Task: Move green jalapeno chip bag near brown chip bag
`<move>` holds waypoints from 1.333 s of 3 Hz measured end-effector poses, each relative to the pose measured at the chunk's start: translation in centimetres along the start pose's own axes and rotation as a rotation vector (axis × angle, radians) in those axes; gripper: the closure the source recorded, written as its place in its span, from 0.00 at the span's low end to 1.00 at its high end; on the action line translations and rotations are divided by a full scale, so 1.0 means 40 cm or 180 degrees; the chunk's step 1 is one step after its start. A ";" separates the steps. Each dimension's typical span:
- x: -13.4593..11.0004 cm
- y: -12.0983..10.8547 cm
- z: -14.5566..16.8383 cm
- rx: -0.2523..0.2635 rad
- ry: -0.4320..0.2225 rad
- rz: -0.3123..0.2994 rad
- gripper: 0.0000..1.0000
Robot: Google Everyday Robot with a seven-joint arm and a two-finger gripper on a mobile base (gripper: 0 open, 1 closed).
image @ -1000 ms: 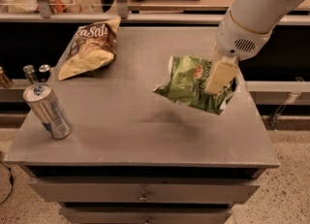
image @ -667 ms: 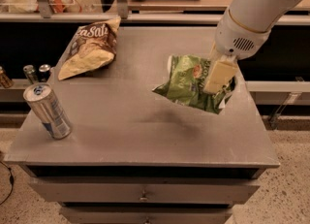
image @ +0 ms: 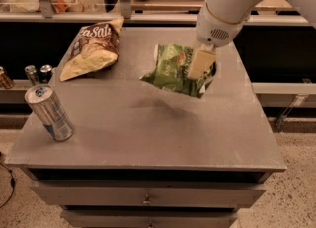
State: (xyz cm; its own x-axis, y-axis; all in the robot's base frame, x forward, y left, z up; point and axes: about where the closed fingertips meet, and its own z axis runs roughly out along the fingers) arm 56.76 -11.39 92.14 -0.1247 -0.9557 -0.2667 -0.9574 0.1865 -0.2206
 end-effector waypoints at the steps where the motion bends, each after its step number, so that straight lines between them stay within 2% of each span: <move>1: -0.111 -0.110 0.013 0.0188 -0.0138 -0.0164 1.00; 2: -0.206 -0.200 0.012 0.0420 -0.0289 -0.0215 1.00; 3: -0.269 -0.273 0.036 0.0551 -0.0460 -0.0144 1.00; 4: -0.299 -0.324 0.072 0.0658 -0.0572 0.0024 1.00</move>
Offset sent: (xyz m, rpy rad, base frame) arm 0.1361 0.0985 0.0623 0.0969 -0.2664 0.0474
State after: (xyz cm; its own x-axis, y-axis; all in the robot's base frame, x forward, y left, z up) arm 71.40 -1.74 95.47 -0.0658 -0.9018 -0.4272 -0.8807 0.2537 -0.3999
